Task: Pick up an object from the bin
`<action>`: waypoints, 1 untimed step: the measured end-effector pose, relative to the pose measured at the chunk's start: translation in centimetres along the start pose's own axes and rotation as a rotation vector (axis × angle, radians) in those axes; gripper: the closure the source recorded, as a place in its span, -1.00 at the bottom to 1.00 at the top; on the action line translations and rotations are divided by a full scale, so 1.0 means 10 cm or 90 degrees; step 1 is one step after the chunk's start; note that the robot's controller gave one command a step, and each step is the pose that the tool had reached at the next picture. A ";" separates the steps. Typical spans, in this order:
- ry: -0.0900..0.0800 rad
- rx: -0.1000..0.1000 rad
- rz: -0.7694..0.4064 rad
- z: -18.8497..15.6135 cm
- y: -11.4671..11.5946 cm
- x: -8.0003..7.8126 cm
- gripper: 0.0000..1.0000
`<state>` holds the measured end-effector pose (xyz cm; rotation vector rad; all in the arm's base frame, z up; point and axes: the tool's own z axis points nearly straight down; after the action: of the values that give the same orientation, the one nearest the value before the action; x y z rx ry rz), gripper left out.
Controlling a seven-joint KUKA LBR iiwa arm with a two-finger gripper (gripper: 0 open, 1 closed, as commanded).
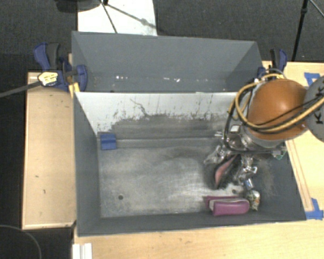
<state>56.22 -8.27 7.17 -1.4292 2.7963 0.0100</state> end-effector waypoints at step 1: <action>-0.001 0.002 0.000 -0.02 0.00 -0.03 1.00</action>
Offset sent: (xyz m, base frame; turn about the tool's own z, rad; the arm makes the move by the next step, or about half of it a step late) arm 0.0000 0.0000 0.0000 0.0000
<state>56.41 -8.02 7.42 -1.4278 2.7941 0.0058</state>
